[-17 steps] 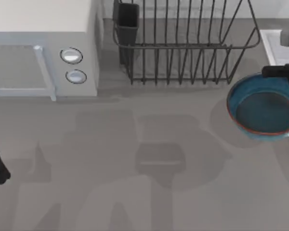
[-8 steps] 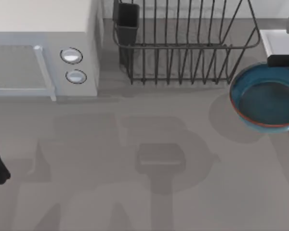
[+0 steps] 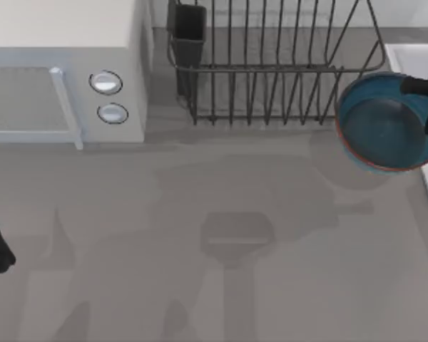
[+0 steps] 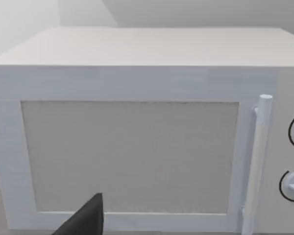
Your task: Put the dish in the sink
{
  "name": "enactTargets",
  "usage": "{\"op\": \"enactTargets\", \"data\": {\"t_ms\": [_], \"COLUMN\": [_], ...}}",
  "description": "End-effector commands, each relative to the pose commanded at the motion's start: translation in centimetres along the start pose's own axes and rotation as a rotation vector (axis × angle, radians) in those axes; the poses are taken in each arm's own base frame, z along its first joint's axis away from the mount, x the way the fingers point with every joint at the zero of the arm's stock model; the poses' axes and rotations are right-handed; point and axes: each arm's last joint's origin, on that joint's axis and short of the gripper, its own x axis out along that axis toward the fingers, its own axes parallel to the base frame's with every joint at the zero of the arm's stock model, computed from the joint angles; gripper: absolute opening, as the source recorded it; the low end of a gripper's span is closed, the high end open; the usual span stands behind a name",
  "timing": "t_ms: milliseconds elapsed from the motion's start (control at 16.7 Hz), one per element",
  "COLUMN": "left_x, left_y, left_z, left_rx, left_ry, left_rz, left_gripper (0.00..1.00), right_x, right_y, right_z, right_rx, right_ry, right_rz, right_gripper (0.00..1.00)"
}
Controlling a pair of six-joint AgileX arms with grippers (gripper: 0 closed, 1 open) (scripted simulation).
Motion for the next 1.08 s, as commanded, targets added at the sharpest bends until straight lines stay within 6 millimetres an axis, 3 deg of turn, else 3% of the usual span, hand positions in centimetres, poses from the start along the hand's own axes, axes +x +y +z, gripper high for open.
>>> {"op": "enactTargets", "data": {"t_ms": [300, 540, 840, 1080], "left_x": [0.0, 0.0, 0.0, 0.0], "left_y": [0.0, 0.0, 0.0, 0.0], "left_z": [0.0, 0.0, 0.0, 0.0], "left_rx": [0.0, 0.0, 0.0, 0.0], "left_ry": [0.0, 0.0, 0.0, 0.0], "left_rz": [0.0, 0.0, 0.0, 0.0], "left_gripper": [1.0, 1.0, 1.0, 1.0], "right_x": [3.5, 4.6, 2.6, -0.6], "right_y": [-5.6, -10.5, -15.0, -16.8], "right_z": [-0.5, -2.5, -5.4, -7.1], "right_rx": [0.012, -0.011, -0.067, -0.128], "right_ry": [-0.336, -0.635, -0.969, -1.19], "right_rz": [0.12, 0.137, 0.057, -0.048], "right_gripper": [0.0, 0.0, 0.0, 0.0]}}
